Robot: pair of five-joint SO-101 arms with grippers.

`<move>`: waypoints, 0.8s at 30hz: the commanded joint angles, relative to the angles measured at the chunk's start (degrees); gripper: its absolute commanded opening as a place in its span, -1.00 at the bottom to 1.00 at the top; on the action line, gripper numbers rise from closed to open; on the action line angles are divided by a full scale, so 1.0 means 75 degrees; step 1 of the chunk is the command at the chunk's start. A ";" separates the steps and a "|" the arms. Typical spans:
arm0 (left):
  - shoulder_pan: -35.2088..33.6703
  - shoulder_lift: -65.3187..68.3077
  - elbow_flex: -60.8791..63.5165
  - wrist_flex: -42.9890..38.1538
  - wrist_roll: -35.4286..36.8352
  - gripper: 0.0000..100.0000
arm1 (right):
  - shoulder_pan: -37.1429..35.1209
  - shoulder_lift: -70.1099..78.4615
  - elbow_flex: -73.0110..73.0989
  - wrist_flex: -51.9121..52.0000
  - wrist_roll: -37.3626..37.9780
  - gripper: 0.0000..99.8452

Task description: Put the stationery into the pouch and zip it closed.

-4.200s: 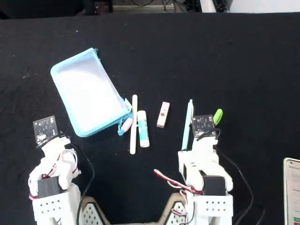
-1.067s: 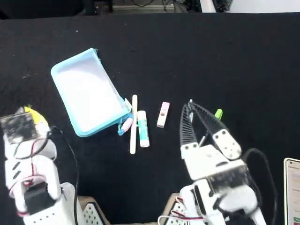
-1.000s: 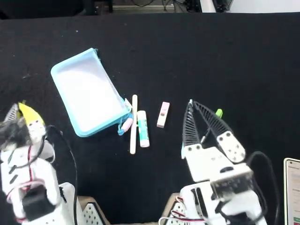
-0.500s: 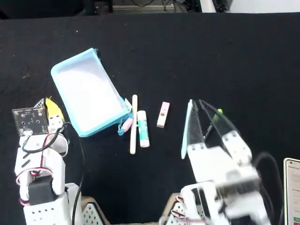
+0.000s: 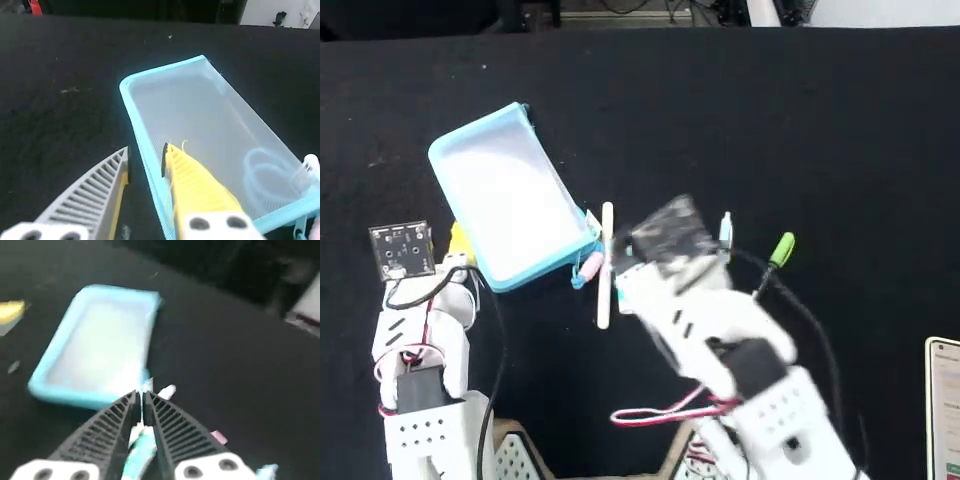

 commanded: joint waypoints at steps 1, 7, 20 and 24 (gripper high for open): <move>0.0123 0.0035 -0.0088 -0.0141 0.0223 -0.75 | -0.0610 0.0990 0.0850 -0.1571 0.0223 -0.98; 0.0100 0.0399 -0.0686 0.0457 0.0211 -0.75 | -0.0633 0.3429 -0.0416 -0.1559 -0.0281 -0.96; -0.0651 0.4700 -0.1705 -0.1137 0.0258 -0.76 | -0.1559 0.6476 -0.1272 -0.2590 -0.0692 -0.77; -0.0639 0.5310 -0.1975 -0.1137 0.0270 -0.76 | -0.1524 0.6593 -0.0967 -0.3223 -0.0656 -0.77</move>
